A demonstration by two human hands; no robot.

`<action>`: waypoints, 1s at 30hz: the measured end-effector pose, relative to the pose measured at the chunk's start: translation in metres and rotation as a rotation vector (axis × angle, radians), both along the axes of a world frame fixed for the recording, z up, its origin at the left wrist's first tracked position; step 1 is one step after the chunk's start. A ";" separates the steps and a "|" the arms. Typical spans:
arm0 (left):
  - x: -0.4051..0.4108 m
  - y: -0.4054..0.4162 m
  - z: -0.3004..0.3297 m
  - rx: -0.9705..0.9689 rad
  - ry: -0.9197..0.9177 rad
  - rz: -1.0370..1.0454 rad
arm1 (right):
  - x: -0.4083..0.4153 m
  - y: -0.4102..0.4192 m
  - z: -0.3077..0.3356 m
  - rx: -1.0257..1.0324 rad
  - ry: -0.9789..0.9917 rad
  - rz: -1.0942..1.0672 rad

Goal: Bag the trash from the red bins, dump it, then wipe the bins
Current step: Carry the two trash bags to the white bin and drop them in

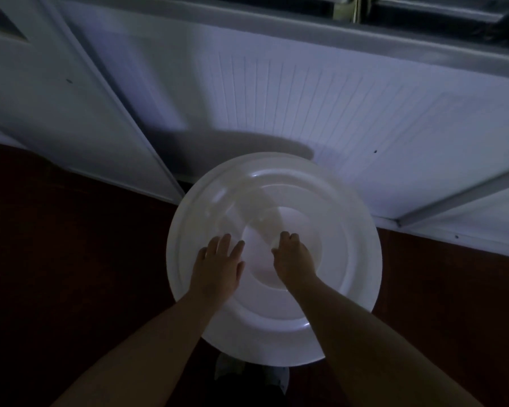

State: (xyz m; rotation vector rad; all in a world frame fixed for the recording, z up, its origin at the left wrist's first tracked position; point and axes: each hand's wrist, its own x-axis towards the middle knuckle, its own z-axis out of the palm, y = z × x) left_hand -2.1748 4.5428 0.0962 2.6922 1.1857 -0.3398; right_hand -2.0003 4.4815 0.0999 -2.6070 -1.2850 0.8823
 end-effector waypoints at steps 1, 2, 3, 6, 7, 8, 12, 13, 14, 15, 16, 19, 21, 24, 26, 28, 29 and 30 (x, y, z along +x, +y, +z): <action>0.001 0.001 -0.001 0.002 0.000 0.000 | 0.001 0.001 -0.002 0.002 -0.002 0.008; 0.001 0.003 -0.003 0.005 0.004 -0.001 | 0.001 0.001 -0.004 0.002 -0.007 0.019; 0.002 0.006 -0.003 0.007 0.011 -0.003 | 0.001 0.002 -0.005 0.002 -0.011 0.026; 0.004 0.015 -0.004 0.004 0.039 -0.012 | 0.002 0.002 -0.006 0.005 0.003 0.017; 0.006 0.019 -0.003 -0.002 0.044 -0.013 | 0.003 0.002 -0.006 0.003 0.013 0.014; 0.007 0.022 -0.003 -0.006 0.048 -0.016 | 0.005 0.001 -0.006 -0.005 0.023 0.016; 0.016 0.027 0.012 -0.039 0.050 -0.053 | 0.012 0.001 0.012 -0.076 0.049 -0.003; 0.019 0.026 0.020 -0.035 0.047 -0.077 | 0.015 -0.001 0.022 -0.097 0.032 0.001; 0.024 0.026 0.031 -0.029 0.041 -0.099 | 0.018 -0.004 0.034 -0.110 0.011 0.006; 0.030 0.025 0.045 -0.025 0.034 -0.119 | 0.023 -0.009 0.048 -0.119 -0.007 0.005; 0.037 0.025 0.060 -0.022 0.028 -0.139 | 0.029 -0.015 0.065 -0.123 -0.023 -0.002; 0.066 0.025 0.114 -0.013 0.008 -0.215 | 0.051 -0.040 0.121 -0.124 -0.058 -0.064; 0.091 0.019 0.154 -0.009 -0.015 -0.272 | 0.070 -0.062 0.162 -0.129 -0.085 -0.128; 0.128 0.000 0.213 0.010 -0.068 -0.361 | 0.096 -0.100 0.224 -0.132 -0.089 -0.257; 0.154 -0.019 0.251 0.041 -0.088 -0.434 | 0.113 -0.130 0.265 -0.121 -0.096 -0.333; 0.180 -0.041 0.286 0.077 -0.111 -0.518 | 0.129 -0.164 0.303 -0.107 -0.120 -0.406; 0.195 -0.053 0.303 0.089 -0.121 -0.561 | 0.139 -0.182 0.321 -0.095 -0.133 -0.445; 0.211 -0.067 0.319 0.104 -0.124 -0.602 | 0.149 -0.200 0.338 -0.080 -0.142 -0.483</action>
